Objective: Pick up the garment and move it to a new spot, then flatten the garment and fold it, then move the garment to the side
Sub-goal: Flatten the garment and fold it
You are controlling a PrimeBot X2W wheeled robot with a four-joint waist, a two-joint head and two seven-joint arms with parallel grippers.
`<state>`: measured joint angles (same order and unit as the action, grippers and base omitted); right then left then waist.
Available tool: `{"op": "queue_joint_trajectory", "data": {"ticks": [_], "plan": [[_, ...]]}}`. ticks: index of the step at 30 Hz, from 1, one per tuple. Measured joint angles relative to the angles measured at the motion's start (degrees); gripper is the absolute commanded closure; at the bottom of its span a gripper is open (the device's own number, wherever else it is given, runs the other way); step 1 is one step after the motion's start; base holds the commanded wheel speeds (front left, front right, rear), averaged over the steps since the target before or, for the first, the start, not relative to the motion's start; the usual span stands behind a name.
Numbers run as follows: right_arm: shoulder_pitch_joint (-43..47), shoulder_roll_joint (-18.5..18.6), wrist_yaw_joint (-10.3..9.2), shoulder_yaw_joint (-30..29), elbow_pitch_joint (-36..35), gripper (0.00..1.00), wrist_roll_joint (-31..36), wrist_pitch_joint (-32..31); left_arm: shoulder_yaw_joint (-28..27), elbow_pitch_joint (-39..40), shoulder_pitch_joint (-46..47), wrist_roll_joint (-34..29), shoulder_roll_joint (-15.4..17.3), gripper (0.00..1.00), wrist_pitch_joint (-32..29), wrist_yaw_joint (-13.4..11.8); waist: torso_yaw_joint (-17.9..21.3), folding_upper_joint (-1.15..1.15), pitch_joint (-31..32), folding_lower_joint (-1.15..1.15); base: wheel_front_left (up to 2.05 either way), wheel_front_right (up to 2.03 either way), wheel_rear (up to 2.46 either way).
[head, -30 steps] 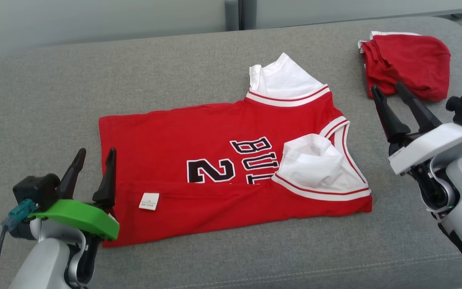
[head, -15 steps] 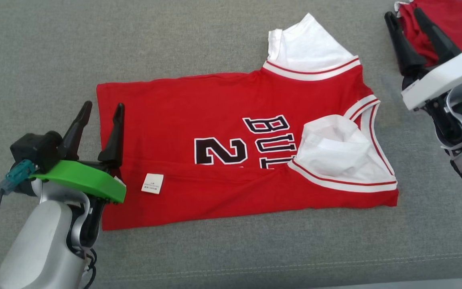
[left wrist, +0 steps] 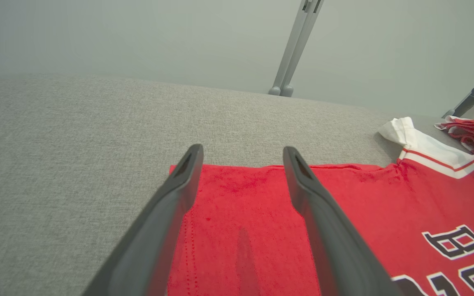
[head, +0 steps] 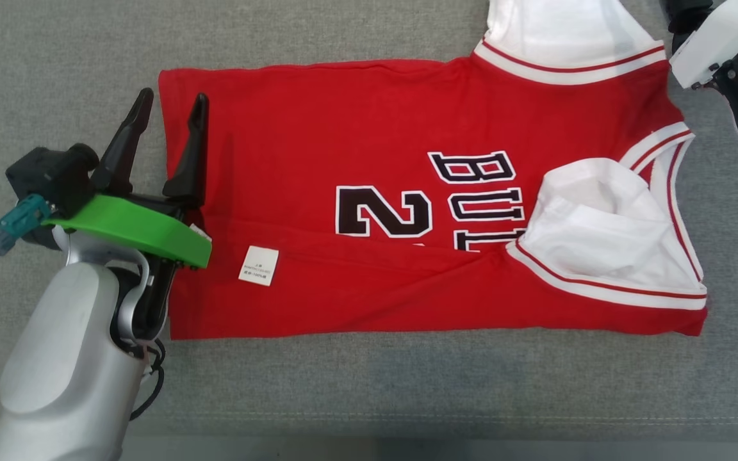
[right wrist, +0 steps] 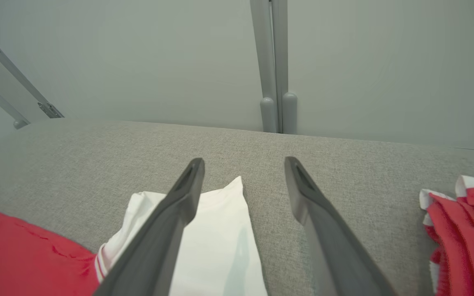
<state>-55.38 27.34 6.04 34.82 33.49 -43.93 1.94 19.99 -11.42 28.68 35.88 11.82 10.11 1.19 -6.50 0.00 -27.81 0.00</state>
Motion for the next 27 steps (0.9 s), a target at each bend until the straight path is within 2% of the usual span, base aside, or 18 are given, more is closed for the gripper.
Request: {"op": "queue_joint_trajectory", "data": {"ticks": [17,27], "plan": [[-9.4,-0.1,0.68,3.1,7.3,0.0,1.8,-5.8,0.9,-5.5,8.2,0.0,-1.9,0.0,-1.1,1.8,-5.8,0.0,-8.7,0.0,0.0,0.0,0.0],[-12.8,-2.0,1.01,4.0,11.9,0.0,0.9,-8.5,1.8,-9.4,11.3,0.0,-2.0,0.0,-1.0,2.9,-7.0,0.0,-10.5,0.0,0.0,0.0,0.0]]}}
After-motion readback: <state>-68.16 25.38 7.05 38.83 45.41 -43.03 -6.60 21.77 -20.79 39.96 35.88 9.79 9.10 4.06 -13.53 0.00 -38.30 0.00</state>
